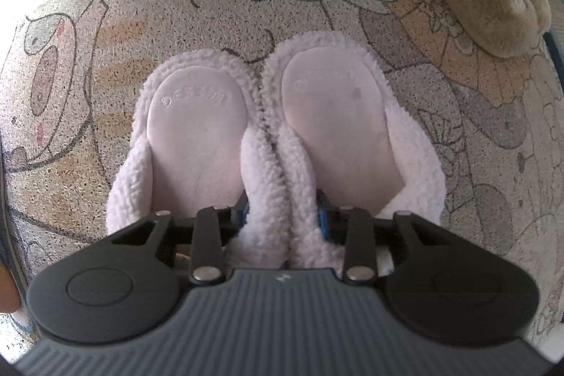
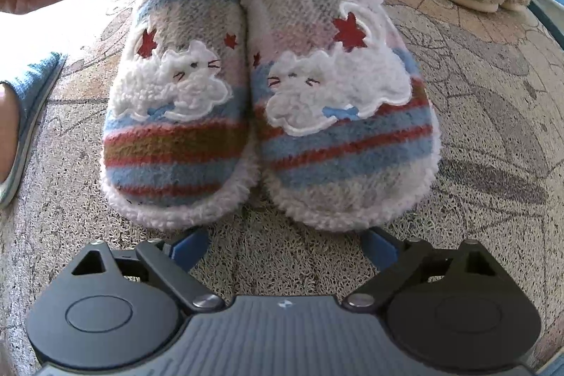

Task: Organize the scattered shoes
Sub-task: 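Lift both slipper pairs off the mat with the left and right tools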

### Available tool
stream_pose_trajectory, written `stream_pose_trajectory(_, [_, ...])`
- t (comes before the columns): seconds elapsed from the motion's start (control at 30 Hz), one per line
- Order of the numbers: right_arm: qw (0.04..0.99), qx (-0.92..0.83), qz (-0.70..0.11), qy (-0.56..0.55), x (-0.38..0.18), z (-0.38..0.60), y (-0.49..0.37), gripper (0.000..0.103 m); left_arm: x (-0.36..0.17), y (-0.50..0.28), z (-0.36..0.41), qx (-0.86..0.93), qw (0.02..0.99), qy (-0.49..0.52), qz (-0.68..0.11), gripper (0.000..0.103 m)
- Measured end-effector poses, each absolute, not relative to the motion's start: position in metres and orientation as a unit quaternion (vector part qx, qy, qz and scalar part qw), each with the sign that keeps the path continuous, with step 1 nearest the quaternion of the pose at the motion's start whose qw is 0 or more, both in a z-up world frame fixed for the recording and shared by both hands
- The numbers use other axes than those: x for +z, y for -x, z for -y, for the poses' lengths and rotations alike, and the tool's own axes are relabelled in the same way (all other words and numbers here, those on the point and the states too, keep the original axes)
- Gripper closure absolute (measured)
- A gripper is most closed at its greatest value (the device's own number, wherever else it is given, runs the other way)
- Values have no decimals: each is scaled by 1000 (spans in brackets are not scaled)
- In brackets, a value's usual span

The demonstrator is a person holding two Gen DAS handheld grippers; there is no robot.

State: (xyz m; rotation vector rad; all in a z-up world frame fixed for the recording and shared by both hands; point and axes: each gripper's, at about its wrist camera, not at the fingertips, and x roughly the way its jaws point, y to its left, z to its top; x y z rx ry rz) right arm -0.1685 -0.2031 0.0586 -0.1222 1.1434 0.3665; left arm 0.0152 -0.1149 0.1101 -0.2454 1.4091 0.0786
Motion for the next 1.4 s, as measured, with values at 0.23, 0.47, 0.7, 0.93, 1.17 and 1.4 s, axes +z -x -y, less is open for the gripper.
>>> stream_pose_trajectory(0.23, [832, 164, -526, 67, 69, 206, 168, 9, 122, -14, 111, 29, 758, 117, -641, 71])
stream_pose_trajectory(0.47, [838, 160, -517, 75, 69, 201, 160, 8, 129, -14, 108, 28, 768, 114, -630, 71])
stream_pose_trajectory(0.7, [838, 158, -516, 77, 73, 204, 161, 8, 133, -10, 109, 21, 769, 115, -628, 71])
stream_pose_trajectory(0.93, [845, 143, -510, 78, 87, 218, 169, 8, 152, -1, 124, -2, 774, 117, -623, 71])
stream_pose_trajectory(1.17, [860, 117, -489, 91, 119, 232, 178, 8, 193, 8, 139, -34, 788, 125, -602, 71])
stream_pose_trajectory(1.4, [874, 93, -466, 103, 159, 239, 183, 8, 243, 17, 143, -62, 808, 133, -570, 71])
